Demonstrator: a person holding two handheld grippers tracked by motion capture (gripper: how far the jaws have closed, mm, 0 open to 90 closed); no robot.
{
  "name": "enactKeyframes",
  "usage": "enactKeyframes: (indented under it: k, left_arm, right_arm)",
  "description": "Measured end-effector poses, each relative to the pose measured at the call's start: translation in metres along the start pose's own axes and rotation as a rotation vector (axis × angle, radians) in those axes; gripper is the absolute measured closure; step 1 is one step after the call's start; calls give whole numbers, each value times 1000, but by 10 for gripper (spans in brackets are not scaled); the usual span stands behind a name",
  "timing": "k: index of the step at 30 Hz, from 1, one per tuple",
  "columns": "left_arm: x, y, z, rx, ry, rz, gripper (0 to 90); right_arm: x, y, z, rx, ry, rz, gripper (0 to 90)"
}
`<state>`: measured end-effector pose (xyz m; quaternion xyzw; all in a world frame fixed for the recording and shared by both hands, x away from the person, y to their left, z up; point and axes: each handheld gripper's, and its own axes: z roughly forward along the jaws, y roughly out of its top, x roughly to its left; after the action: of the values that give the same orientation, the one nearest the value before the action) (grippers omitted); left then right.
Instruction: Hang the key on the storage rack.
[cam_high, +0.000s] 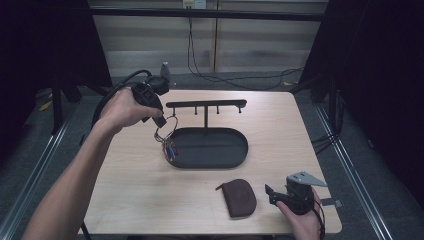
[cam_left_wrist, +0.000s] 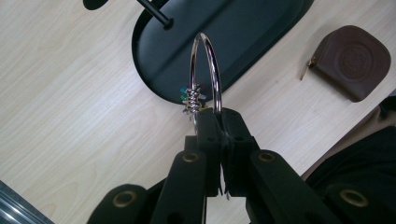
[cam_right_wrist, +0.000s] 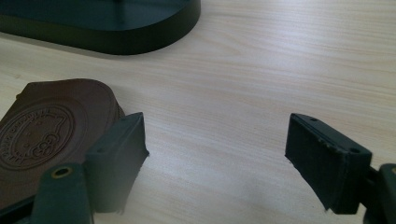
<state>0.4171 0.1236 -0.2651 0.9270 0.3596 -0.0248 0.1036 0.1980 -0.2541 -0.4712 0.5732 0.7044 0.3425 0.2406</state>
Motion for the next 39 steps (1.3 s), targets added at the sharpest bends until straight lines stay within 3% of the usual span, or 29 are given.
enactKeyframes:
  k: [4, 15, 17, 26, 29, 39]
  left_arm:
    - [4, 4, 0, -24, 3, -18, 879]
    - [13, 11, 2, -19, 24, -42, 879]
    - [14, 13, 3, -8, 39, -37, 878]
    - [22, 22, 14, 8, 37, -41, 878]
    - [26, 28, 22, 17, 38, -60, 878]
    - [26, 37, 34, 38, 77, -40, 873]
  right_arm:
    - [0, 0, 0, 0, 2, 3, 205]
    - [0, 0, 0, 1, 7, 4, 207]
    - [0, 0, 0, 1, 8, 5, 207]
    - [0, 0, 0, 1, 13, 5, 207]
    - [0, 0, 0, 0, 14, 3, 207]
    - [1, 0, -1, -1, 19, -5, 211]
